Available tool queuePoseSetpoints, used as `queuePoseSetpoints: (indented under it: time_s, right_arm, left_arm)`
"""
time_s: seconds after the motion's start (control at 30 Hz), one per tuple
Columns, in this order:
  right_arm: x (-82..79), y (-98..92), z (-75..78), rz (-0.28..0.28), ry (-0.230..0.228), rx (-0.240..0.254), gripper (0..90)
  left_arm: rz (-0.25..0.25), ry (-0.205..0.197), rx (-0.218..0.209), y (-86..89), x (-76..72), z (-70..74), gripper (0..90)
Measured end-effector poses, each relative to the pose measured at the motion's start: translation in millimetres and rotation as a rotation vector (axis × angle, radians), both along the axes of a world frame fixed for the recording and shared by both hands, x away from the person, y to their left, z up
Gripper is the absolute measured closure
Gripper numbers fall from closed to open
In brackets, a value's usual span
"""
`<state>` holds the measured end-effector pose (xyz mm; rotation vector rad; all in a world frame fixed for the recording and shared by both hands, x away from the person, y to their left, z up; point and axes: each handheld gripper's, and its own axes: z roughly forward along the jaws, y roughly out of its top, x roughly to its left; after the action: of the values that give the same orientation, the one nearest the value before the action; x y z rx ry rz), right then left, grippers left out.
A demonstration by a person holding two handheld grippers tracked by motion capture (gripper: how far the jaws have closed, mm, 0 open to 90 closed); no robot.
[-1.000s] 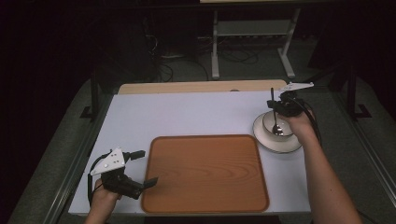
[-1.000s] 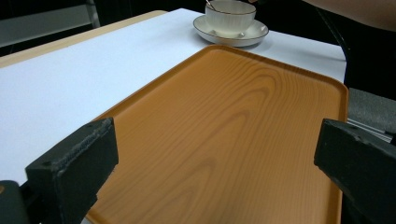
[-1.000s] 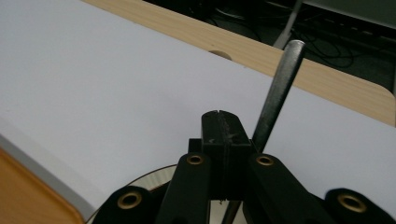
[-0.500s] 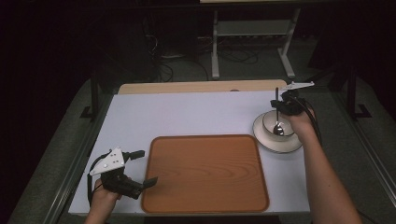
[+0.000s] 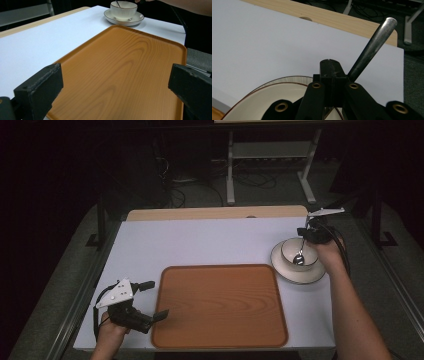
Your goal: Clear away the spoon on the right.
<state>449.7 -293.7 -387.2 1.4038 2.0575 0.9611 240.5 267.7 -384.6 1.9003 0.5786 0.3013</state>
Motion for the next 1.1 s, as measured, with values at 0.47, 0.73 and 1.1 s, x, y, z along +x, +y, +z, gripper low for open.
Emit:
queuePoseSetpoints:
  time_s: [0.47,0.73,1.1]
  right_arm:
    - [-9.5,-12.7,0.6,-0.042,0.005,0.0,89.6]
    - [-18.9,-22.9,-1.2,-0.063,0.003,-0.005,89.6]
    - [-34.8,-33.1,-0.7,-0.073,-0.003,-0.004,89.6]
  left_arm:
    - [-0.002,0.0,0.002,-0.2,-0.3,0.1,0.0]
    - [0.0,-0.001,0.001,-0.1,-0.2,0.1,0.0]
    - [0.001,0.0,0.006,-0.4,-0.3,0.2,0.0]
